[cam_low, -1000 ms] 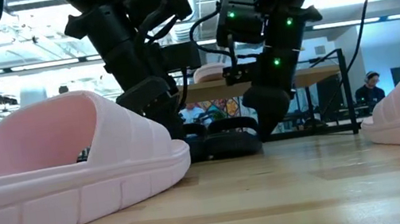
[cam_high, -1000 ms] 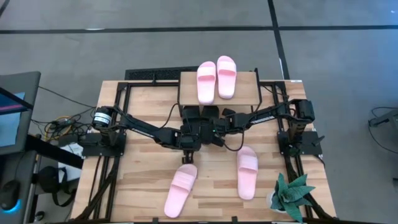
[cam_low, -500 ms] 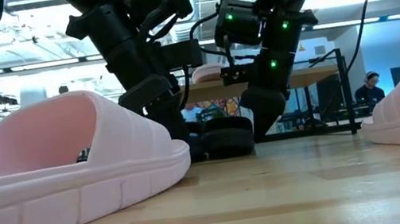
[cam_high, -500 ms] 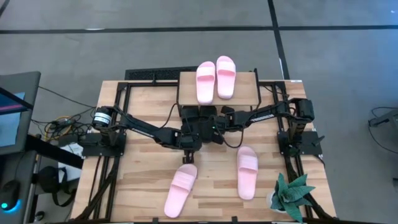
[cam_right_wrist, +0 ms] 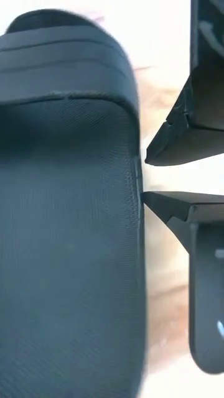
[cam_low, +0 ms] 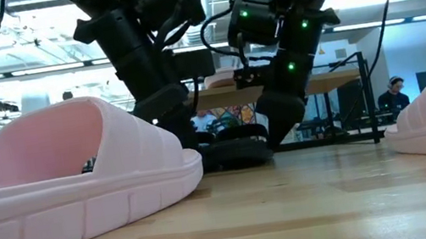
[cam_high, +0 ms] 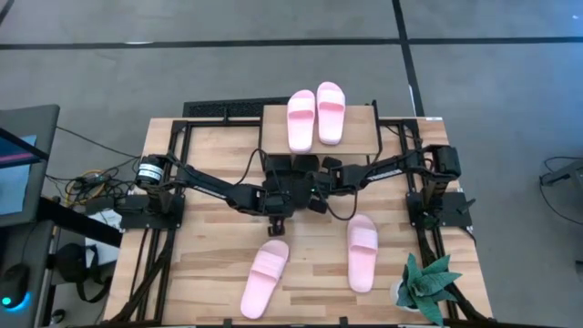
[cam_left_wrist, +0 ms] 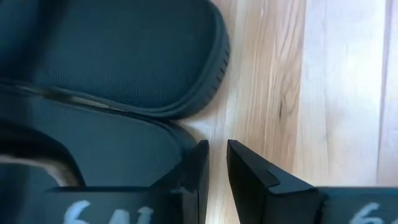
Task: Pick and place slides into the shelf
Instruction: Adjust the black slides under the shelf
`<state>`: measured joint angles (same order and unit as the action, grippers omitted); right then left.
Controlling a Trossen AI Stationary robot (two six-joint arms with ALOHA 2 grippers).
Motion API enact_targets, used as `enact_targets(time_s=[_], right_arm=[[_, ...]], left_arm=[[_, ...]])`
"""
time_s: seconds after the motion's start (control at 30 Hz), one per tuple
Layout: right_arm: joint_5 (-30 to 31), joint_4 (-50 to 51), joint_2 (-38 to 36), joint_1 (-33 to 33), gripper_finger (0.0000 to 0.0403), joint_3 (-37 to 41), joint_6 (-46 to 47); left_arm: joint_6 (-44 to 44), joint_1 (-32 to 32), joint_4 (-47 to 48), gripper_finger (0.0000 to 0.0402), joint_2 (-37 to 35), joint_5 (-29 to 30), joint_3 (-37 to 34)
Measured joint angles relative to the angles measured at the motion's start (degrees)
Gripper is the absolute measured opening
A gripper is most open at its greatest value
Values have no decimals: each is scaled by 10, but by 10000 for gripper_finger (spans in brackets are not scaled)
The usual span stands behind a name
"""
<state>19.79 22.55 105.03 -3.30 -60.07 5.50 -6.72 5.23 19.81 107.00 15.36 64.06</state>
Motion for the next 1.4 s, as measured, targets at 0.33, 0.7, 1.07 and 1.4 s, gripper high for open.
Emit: enact_targets(time_s=[0.33,0.7,1.07,1.4], right_arm=[[0,-18,0,22,65,0,0],[1,-29,7,4,65,-30,-41],[-1,4,11,-1,65,-37,-23],[5,27,10,6,65,-37,11]], left_arm=[[-16,0,32,48,0,1,0],[-32,1,1,48,0,-17,-1],[-29,1,-1,48,0,-11,-1],[-26,1,10,48,-2,1,-1]])
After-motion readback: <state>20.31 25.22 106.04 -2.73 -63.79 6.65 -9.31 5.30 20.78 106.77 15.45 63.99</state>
